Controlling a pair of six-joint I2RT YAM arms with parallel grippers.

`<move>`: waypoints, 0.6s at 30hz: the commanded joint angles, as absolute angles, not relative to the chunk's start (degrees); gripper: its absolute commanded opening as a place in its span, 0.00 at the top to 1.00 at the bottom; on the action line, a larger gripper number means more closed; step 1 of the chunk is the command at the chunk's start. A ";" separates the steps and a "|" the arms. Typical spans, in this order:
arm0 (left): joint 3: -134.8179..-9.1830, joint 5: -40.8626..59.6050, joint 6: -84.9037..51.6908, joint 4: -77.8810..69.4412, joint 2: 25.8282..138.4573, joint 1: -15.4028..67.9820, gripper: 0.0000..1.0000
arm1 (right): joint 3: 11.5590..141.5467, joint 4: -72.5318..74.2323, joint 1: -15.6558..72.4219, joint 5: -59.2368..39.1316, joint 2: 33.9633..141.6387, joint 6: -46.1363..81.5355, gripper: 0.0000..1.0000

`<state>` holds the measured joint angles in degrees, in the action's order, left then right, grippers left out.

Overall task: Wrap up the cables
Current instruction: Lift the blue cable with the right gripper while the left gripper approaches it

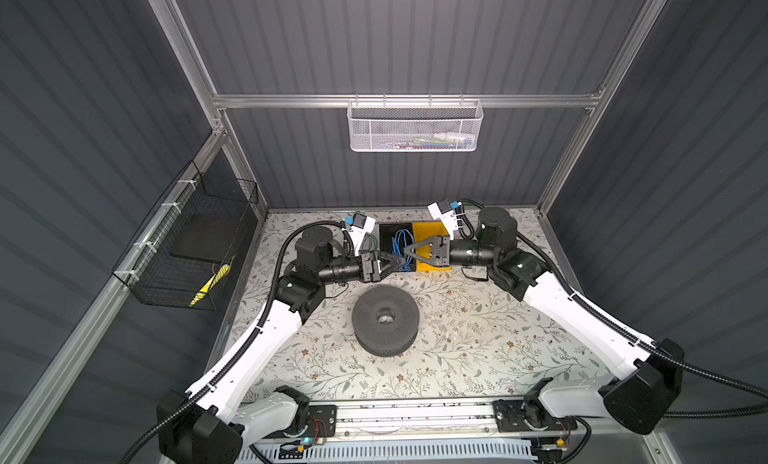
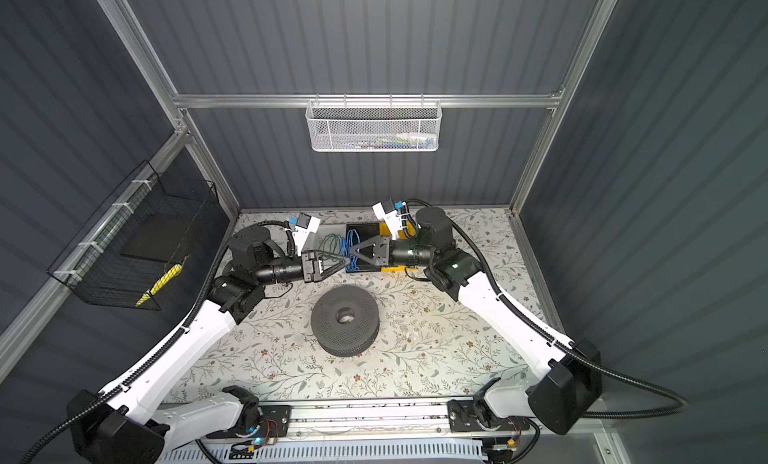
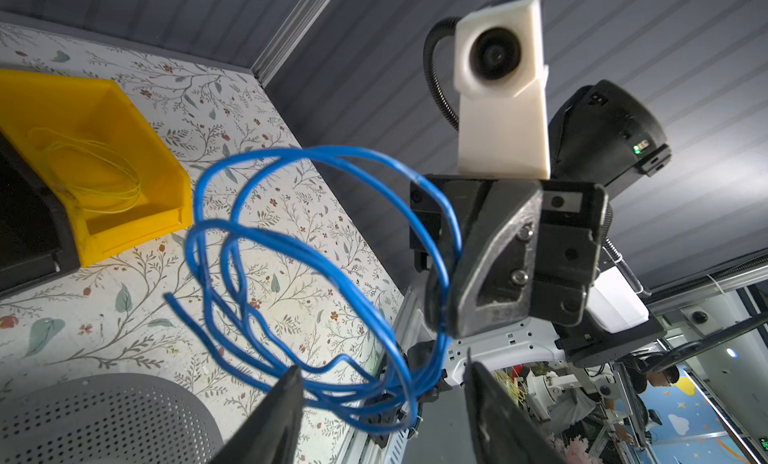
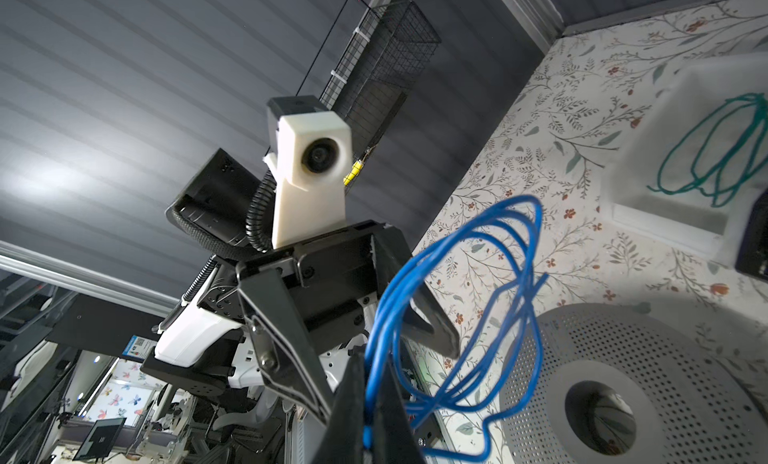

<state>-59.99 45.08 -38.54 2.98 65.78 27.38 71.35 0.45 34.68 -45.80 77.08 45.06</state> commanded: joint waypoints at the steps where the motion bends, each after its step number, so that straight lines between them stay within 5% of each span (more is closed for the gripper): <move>1: -61.18 43.06 -37.02 4.91 66.11 27.51 0.43 | 71.06 4.40 35.61 -47.54 77.50 46.59 1.00; 9: -61.15 39.24 -36.15 6.81 65.79 27.51 0.66 | 70.47 1.42 36.43 -47.68 76.95 44.95 1.00; 14: -62.18 36.83 -34.76 10.13 65.65 27.51 0.91 | 70.71 -3.95 36.45 -45.90 75.39 41.18 1.00; 18: -62.34 34.00 -33.84 11.88 64.57 27.51 0.98 | 71.23 -7.94 36.34 -44.45 73.85 38.24 1.00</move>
<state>-60.97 38.83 -35.59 9.23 65.58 27.94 70.37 -4.80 35.53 -42.72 76.44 41.30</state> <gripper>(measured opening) 0.063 0.056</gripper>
